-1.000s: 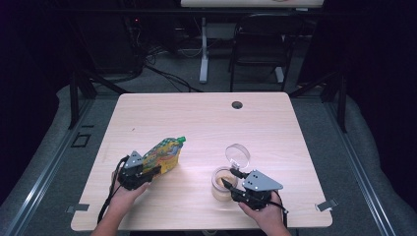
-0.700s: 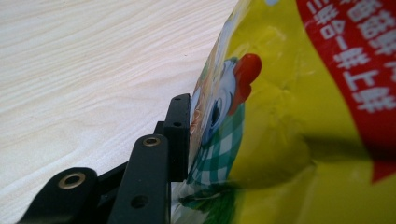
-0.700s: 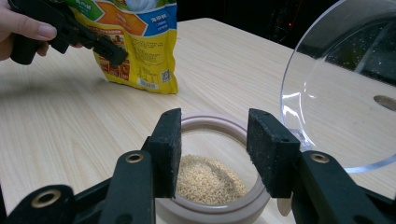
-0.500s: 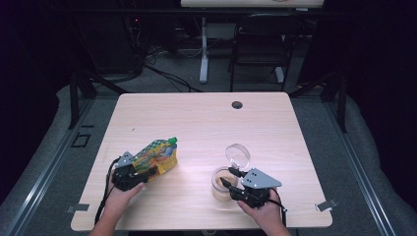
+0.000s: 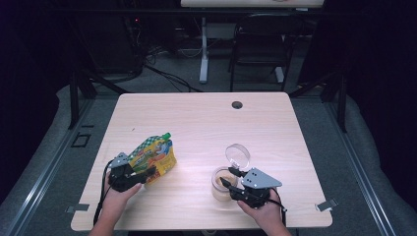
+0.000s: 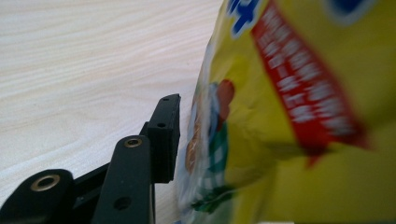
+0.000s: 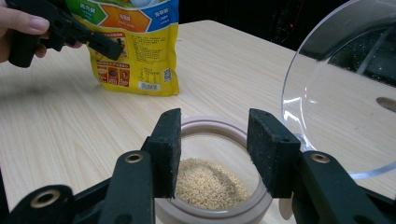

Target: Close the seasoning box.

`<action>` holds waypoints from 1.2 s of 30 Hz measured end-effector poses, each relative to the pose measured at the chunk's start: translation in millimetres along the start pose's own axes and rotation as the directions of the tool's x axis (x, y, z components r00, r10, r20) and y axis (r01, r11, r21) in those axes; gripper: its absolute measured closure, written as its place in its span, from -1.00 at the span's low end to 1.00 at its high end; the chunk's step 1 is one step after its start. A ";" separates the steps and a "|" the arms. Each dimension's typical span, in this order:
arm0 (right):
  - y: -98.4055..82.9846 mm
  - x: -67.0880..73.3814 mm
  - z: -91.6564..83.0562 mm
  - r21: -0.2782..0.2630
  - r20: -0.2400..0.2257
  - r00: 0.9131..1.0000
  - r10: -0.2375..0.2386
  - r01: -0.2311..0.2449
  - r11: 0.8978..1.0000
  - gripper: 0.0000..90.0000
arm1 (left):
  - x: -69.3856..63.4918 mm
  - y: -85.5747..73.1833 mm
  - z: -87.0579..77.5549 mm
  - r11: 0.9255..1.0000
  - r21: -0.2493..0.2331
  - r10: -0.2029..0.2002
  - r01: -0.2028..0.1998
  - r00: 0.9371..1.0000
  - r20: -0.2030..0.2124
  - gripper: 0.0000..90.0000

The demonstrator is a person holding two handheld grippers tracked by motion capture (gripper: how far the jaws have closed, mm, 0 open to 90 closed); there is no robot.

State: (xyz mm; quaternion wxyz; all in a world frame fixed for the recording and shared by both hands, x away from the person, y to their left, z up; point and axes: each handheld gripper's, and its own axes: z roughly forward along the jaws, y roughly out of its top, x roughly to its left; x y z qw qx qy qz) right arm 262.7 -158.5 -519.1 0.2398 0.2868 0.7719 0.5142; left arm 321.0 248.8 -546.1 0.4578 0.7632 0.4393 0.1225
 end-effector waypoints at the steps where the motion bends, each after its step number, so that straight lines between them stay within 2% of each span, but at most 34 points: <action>1: 0.1 -0.1 -0.2 0.000 0.001 1.000 0.000 0.000 1.000 0.22 | -0.4 0.1 -1.1 1.000 -0.005 -0.003 0.003 1.000 -0.002 0.24; 13: 2.1 -1.8 -3.3 -0.001 -0.005 1.000 0.018 -0.018 1.000 0.20 | -4.7 -7.0 -10.8 1.000 0.016 0.011 -0.011 1.000 -0.018 0.04; 23: 7.3 -0.1 -6.8 0.008 -0.015 1.000 0.028 -0.027 1.000 0.21 | -12.5 -12.0 -16.1 0.999 0.039 0.030 -0.029 0.999 -0.025 -0.01; 36: 15.3 -10.2 -21.6 0.040 0.012 0.999 0.053 -0.053 0.998 0.57 | -18.6 -17.9 -21.6 0.998 0.040 0.039 -0.038 0.999 -0.019 -0.03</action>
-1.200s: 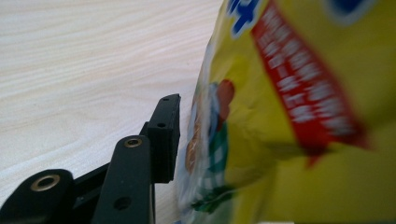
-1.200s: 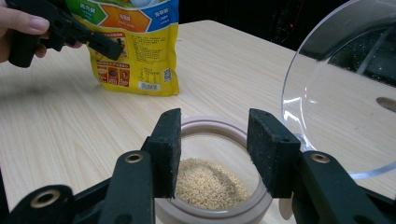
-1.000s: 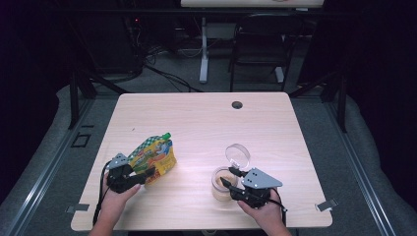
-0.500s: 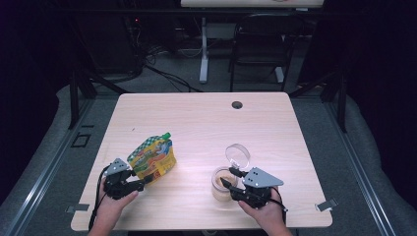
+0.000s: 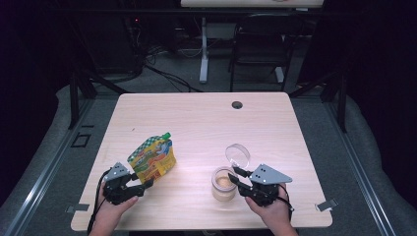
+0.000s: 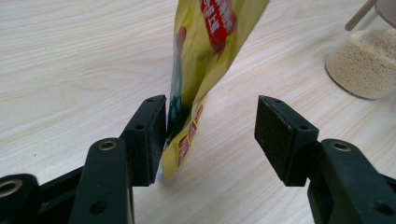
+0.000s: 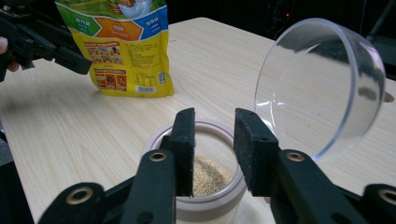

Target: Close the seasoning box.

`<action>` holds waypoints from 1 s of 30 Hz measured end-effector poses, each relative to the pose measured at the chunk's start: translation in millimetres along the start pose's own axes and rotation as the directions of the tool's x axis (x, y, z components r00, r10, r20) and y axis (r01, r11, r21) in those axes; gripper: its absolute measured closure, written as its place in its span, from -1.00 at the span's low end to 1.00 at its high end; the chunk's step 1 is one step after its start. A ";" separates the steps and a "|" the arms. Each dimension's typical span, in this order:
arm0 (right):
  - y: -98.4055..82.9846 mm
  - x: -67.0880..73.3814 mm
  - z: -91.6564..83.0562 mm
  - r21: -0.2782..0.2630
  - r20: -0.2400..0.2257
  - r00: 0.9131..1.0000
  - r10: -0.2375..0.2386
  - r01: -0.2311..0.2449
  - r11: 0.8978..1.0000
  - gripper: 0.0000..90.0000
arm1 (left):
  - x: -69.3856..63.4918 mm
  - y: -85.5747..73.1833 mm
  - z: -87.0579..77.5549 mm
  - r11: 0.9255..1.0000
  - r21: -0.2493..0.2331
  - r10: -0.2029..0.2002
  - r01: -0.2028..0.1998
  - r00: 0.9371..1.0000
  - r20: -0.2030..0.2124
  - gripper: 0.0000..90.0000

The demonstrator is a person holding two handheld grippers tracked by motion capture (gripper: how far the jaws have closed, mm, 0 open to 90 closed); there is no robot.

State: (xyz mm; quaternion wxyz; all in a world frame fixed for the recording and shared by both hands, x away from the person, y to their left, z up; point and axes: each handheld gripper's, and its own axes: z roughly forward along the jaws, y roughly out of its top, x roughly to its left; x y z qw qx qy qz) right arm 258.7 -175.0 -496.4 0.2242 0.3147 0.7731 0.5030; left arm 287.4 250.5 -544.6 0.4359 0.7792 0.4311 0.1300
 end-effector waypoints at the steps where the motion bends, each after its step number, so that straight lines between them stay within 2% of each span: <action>1: 0.3 -0.5 -0.7 0.000 0.000 1.000 0.007 -0.007 1.000 0.60 | 0.0 -0.2 0.2 1.000 -0.001 -0.006 0.006 1.000 0.003 -0.03; 7: 6.4 -5.8 -11.4 0.016 -0.003 1.000 0.024 -0.024 1.000 0.83 | 0.0 1.0 0.8 1.000 0.012 0.010 -0.010 1.000 0.003 -0.03; 12: 7.8 -13.0 -19.5 0.033 0.017 0.999 0.033 -0.034 0.999 1.00 | -0.4 2.2 -0.7 1.000 -0.008 0.006 -0.006 1.000 0.002 -0.03; 19: 5.7 -21.8 -25.5 0.026 0.034 0.998 0.057 -0.058 0.998 1.00 | 1.3 3.4 0.9 1.000 -0.007 0.005 -0.005 1.000 0.002 -0.03; 30: 5.3 -36.5 -37.0 0.008 0.086 0.992 0.096 -0.097 0.995 1.00 | -0.3 2.8 2.2 1.000 0.000 0.027 -0.027 1.000 0.005 -0.02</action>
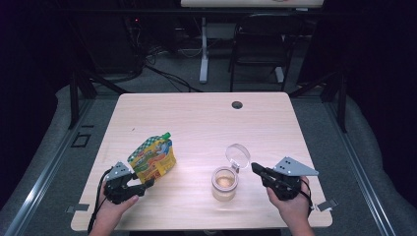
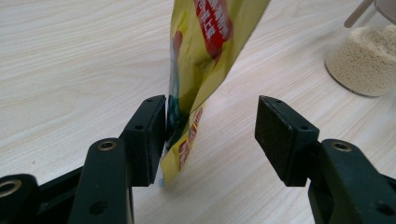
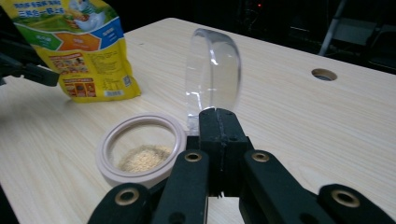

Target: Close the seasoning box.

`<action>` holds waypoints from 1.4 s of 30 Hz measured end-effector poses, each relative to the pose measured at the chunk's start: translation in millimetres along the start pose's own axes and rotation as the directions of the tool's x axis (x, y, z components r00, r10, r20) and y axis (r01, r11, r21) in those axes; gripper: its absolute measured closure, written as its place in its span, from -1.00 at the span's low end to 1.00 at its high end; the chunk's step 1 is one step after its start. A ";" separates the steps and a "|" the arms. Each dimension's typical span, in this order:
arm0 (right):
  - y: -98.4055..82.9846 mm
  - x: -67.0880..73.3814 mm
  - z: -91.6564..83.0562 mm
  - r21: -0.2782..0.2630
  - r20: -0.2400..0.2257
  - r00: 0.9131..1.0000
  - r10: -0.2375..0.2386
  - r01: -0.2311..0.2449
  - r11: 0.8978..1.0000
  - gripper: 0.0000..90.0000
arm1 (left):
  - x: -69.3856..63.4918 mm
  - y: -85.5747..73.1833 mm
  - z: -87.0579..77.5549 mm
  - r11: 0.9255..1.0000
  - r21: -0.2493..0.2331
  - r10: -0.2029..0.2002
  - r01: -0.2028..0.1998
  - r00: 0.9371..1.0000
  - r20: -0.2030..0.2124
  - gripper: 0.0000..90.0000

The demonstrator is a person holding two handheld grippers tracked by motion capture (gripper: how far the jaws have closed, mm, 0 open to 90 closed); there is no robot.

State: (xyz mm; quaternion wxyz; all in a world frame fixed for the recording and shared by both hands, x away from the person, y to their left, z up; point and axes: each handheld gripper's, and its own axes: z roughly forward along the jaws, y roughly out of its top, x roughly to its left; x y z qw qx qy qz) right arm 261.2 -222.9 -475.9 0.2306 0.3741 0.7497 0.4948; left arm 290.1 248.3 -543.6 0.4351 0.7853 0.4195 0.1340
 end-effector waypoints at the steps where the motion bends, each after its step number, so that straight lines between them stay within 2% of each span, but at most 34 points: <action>1: -0.2 -1.7 -0.1 -0.002 0.008 1.000 0.007 -0.007 1.000 1.00 | -0.3 -0.3 -0.1 1.000 -0.004 -0.003 0.003 1.000 -0.002 -0.02; 8: -2.8 -10.1 3.6 0.006 0.070 0.996 0.046 -0.047 0.999 1.00 | -0.8 -1.4 -1.8 1.000 0.002 0.016 -0.016 1.000 0.000 0.10; 16: -7.3 -18.6 14.7 0.024 0.089 0.994 0.069 -0.071 0.997 1.00 | -2.0 -2.1 -3.0 1.000 -0.005 0.022 -0.022 1.000 -0.006 0.11; 18: -8.0 -19.0 17.8 0.028 0.087 0.994 0.068 -0.070 0.997 1.00 | -1.7 -2.3 -4.4 1.000 -0.002 0.031 -0.031 0.999 -0.008 0.10; 23: -8.2 -19.2 23.7 0.031 0.093 0.993 0.067 -0.070 0.997 1.00 | -2.6 -3.4 -6.1 1.000 -0.011 0.025 -0.026 1.000 -0.010 0.11; 28: -6.9 -19.2 28.7 0.040 0.092 0.994 0.062 -0.065 0.997 1.00 | -5.7 -3.9 -6.5 0.999 0.001 0.045 -0.045 0.999 -0.025 0.10; 42: -5.0 -16.7 35.1 0.043 0.069 0.996 0.052 -0.055 0.998 1.00 | -4.4 -4.6 -8.3 1.000 -0.008 0.030 -0.030 0.999 -0.020 0.10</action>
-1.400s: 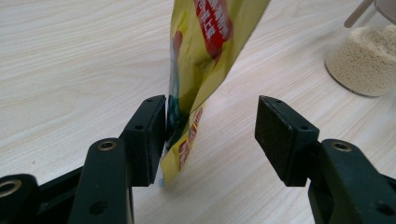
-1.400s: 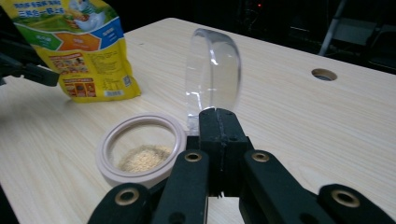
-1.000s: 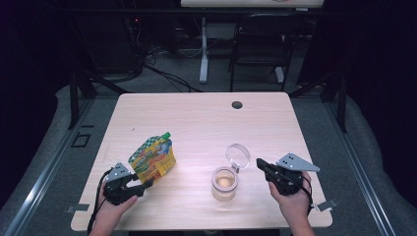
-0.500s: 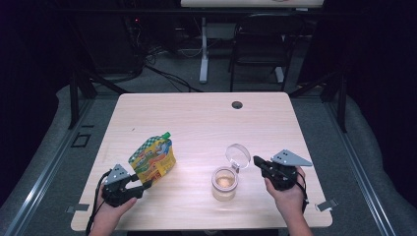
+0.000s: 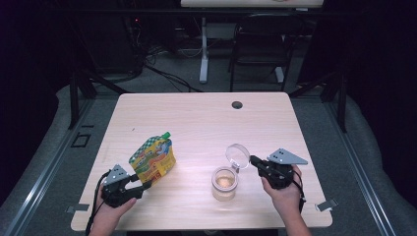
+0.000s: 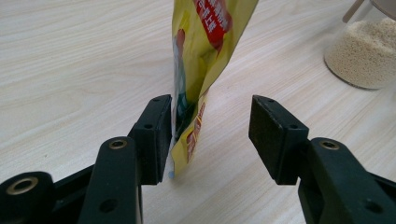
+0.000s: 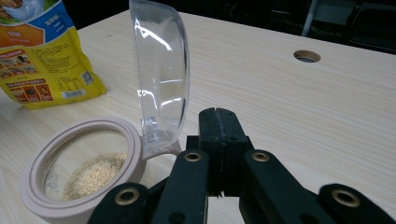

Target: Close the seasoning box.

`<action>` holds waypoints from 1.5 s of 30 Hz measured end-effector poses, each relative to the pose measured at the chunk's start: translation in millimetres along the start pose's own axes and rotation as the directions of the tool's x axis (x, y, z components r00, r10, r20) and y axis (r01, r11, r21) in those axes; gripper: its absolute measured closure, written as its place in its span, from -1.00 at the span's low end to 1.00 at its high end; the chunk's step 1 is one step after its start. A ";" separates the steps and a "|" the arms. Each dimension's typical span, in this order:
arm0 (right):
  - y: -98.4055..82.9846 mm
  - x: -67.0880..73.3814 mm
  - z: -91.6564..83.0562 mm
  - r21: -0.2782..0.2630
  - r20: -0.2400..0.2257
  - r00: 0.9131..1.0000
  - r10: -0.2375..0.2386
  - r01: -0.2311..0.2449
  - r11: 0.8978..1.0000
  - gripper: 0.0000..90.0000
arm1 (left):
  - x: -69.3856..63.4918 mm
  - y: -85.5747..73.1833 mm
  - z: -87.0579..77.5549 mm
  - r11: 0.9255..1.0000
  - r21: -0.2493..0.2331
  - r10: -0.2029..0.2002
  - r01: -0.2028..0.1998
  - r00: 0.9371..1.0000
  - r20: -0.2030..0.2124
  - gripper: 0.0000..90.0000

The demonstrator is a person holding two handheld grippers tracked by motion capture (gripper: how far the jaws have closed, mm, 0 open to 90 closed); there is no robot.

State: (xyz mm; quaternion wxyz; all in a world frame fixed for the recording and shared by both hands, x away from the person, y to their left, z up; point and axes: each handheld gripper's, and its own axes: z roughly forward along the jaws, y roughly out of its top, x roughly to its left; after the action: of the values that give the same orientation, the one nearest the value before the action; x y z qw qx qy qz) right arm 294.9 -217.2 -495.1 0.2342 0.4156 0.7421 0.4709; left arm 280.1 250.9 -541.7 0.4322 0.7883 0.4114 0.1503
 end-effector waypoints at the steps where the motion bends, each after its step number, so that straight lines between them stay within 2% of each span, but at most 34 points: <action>1: 0.2 0.7 0.1 -0.004 -0.001 1.000 0.002 -0.002 1.000 1.00 | 0.0 0.0 0.0 1.000 0.001 0.000 0.000 1.000 0.000 0.10; 18: 3.3 13.3 -4.0 -0.014 -0.032 0.999 -0.028 0.027 1.000 1.00 | 1.7 1.1 -1.1 1.000 -0.004 -0.005 0.005 1.000 -0.004 0.10; 21: 3.3 16.8 -5.5 -0.020 -0.054 0.998 -0.028 0.027 0.999 1.00 | 2.2 1.4 -0.3 1.000 -0.001 0.001 -0.001 1.000 -0.001 0.09; 32: 4.3 33.3 -7.0 -0.012 -0.084 0.994 -0.075 0.074 0.997 1.00 | 2.6 1.8 0.2 1.000 0.003 0.006 -0.006 1.000 0.001 0.09; 45: 2.0 31.7 -6.2 0.001 -0.078 0.994 -0.076 0.077 0.997 0.98 | 4.1 2.2 -1.0 1.000 -0.003 0.000 0.000 1.000 -0.003 0.08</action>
State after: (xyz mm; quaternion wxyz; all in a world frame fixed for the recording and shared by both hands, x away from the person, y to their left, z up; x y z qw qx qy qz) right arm 273.9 -193.4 -489.2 0.2220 0.3687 0.7670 0.4759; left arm 283.2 254.0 -539.7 0.4329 0.7873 0.4118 0.1521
